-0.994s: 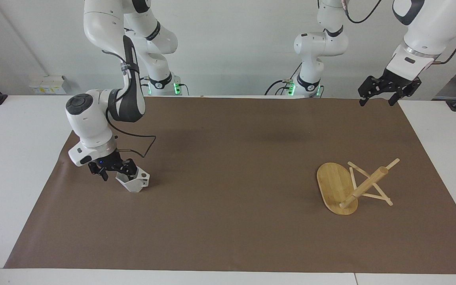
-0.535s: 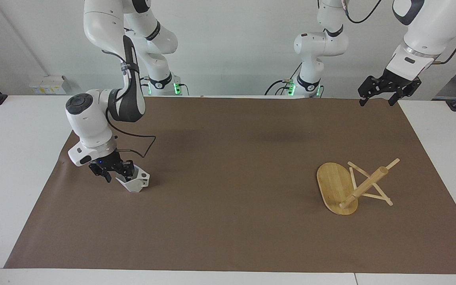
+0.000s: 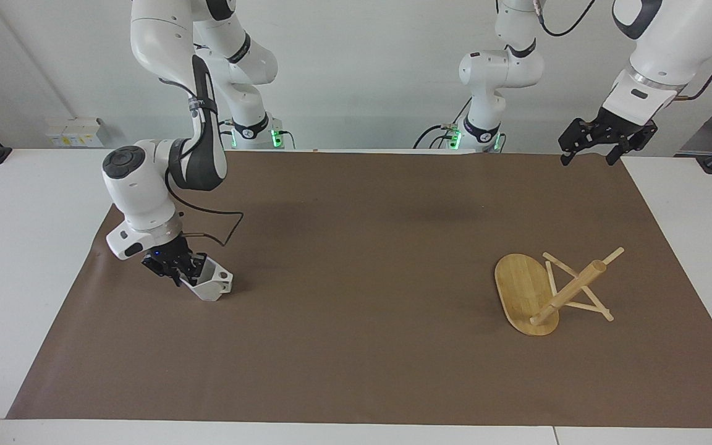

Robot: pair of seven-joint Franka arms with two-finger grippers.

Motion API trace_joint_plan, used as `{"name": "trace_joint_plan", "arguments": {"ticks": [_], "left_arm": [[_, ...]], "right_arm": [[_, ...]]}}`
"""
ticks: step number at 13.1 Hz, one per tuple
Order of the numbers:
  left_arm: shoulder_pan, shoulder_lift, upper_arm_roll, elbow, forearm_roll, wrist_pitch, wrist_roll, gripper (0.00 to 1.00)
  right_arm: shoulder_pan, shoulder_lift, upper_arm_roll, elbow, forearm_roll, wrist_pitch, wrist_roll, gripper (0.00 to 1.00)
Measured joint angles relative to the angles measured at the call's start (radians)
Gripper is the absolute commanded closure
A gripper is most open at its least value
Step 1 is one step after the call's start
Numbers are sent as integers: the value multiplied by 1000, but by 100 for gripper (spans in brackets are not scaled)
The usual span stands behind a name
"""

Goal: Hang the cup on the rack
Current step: 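Close the right gripper on the cup and lift it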

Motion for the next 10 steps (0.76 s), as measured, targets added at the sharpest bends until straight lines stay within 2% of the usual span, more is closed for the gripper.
{"name": "trace_joint_plan", "arguments": {"ticks": [2, 3, 10], "left_arm": [[0, 0, 0, 0, 0, 0, 0, 0], [0, 0, 0, 0, 0, 0, 0, 0], [0, -2, 1, 0, 0, 0, 0, 0]], "right_arm": [[0, 0, 0, 0, 0, 0, 0, 98], [0, 0, 0, 0, 0, 0, 0, 100], [0, 0, 0, 2, 0, 1, 0, 100]]}}
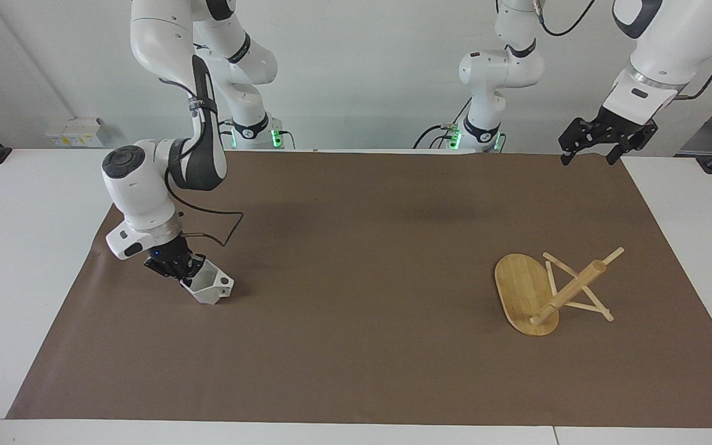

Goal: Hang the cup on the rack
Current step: 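Close the right gripper on the cup and lift it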

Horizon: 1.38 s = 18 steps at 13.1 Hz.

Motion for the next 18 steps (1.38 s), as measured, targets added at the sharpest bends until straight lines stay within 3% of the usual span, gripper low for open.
{"name": "trace_joint_plan", "arguments": {"ticks": [7, 13, 18], "left_arm": [[0, -4, 1, 0, 0, 0, 0, 0], [0, -9, 1, 0, 0, -1, 0, 0], [0, -12, 0, 0, 0, -1, 0, 0]], "right_arm": [[0, 0, 0, 26, 1, -48, 0, 100], [1, -7, 8, 137, 1, -233, 0, 100], [7, -26, 71, 239, 47, -361, 0, 100]]}}
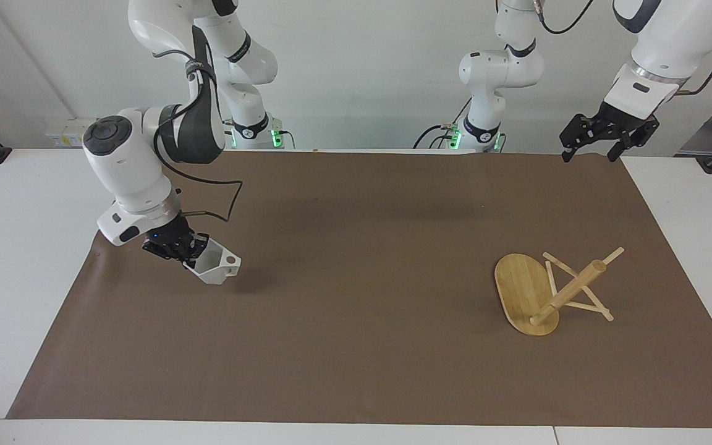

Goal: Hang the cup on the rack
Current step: 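Close the right gripper on the cup and lift it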

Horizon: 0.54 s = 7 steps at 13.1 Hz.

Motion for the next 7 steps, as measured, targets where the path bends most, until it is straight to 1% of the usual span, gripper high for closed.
{"name": "trace_joint_plan", "arguments": {"ticks": [3, 7], "left_arm": [[0, -2, -1, 0, 0, 0, 0, 0], [0, -2, -6, -1, 0, 1, -25, 0]], "right_arm": [[4, -2, 8, 39, 165, -31, 0, 100], [4, -2, 44, 47, 297, -32, 0, 100]]}}
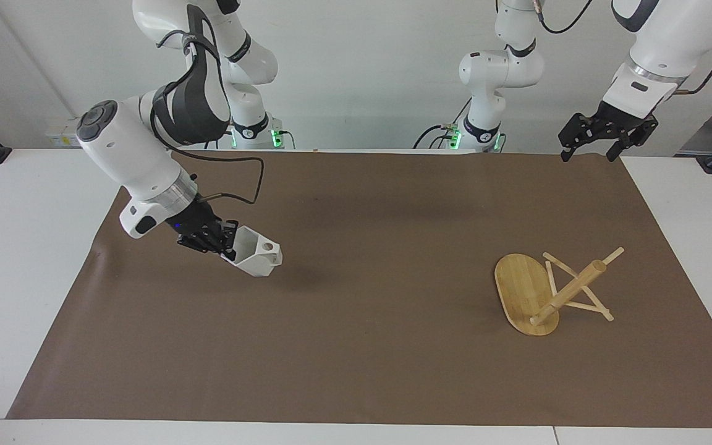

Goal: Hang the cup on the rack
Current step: 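Carry the cup toward the rack while the left gripper reaches it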

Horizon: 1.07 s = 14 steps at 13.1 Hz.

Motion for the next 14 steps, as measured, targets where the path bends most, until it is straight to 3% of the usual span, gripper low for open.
{"name": "trace_joint_plan", "arguments": {"ticks": [4, 9, 14], "left_arm": [[-1, 0, -17, -6, -40, 21, -159, 0], [-1, 0, -18, -19, -126, 77, -362, 0], [-1, -4, -16, -50, -221, 127, -560, 0]], "right_arm": [[0, 0, 55, 1, 139, 0, 87, 100], [16, 0, 158, 2, 187, 20, 138, 100], [20, 1, 201, 1, 303, 47, 153, 100]]}}
